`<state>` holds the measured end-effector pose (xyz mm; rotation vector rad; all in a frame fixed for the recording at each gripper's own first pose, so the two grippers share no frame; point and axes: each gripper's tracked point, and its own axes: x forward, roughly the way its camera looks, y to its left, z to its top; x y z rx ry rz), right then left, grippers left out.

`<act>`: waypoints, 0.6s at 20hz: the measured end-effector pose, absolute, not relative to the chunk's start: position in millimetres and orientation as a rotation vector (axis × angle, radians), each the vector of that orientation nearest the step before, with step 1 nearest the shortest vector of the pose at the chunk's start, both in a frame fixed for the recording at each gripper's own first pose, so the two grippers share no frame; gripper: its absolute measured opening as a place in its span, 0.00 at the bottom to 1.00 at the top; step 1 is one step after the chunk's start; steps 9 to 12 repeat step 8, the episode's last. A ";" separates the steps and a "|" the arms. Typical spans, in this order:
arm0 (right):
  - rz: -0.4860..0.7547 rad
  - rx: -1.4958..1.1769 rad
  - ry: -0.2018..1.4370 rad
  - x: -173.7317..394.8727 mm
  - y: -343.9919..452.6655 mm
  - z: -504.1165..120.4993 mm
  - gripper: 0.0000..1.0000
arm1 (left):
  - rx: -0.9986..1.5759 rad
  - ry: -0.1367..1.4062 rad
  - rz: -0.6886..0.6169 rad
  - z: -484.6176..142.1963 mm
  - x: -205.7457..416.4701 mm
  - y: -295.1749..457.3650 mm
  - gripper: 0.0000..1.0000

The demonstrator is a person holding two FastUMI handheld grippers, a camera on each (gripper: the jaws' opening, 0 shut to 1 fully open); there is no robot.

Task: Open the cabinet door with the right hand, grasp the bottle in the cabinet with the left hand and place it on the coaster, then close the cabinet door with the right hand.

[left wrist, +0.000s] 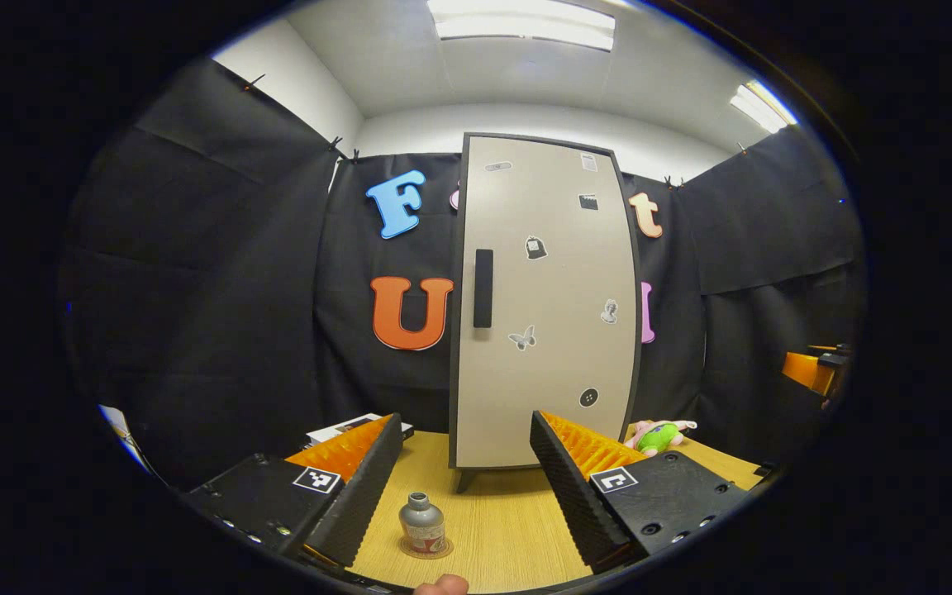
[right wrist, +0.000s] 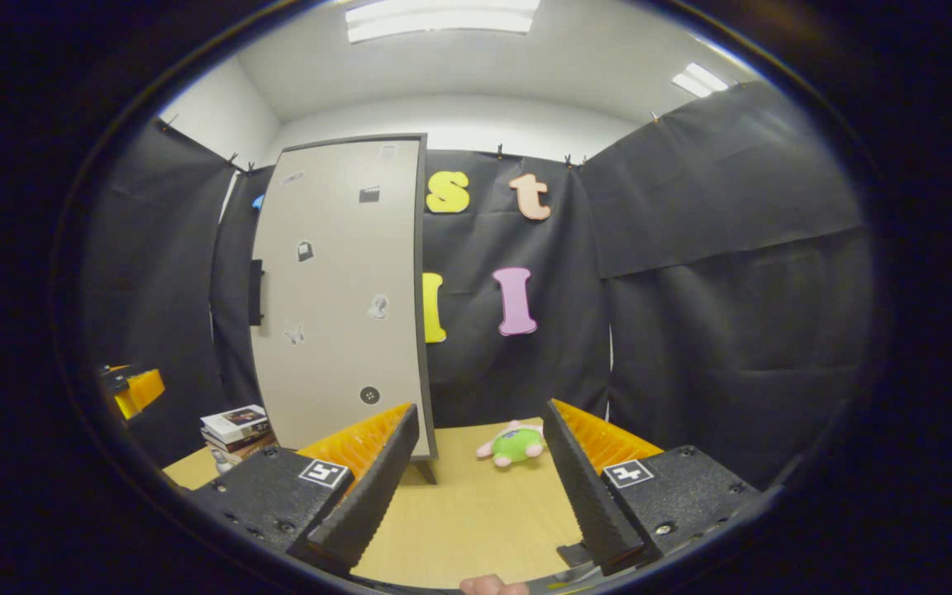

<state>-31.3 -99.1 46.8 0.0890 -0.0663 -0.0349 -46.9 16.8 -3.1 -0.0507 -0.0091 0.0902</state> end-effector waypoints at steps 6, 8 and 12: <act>-0.034 0.093 -0.062 -29.3 -95.8 44.1 0.97 | -0.045 -0.001 0.086 -5.5 -46.3 15.8 0.94; -0.037 0.094 -0.061 -28.4 -96.5 43.5 0.97 | -0.046 -0.001 0.085 -4.7 -45.9 14.5 0.94; -0.037 0.094 -0.061 -28.4 -96.5 43.5 0.97 | -0.046 -0.001 0.085 -4.7 -45.9 14.5 0.94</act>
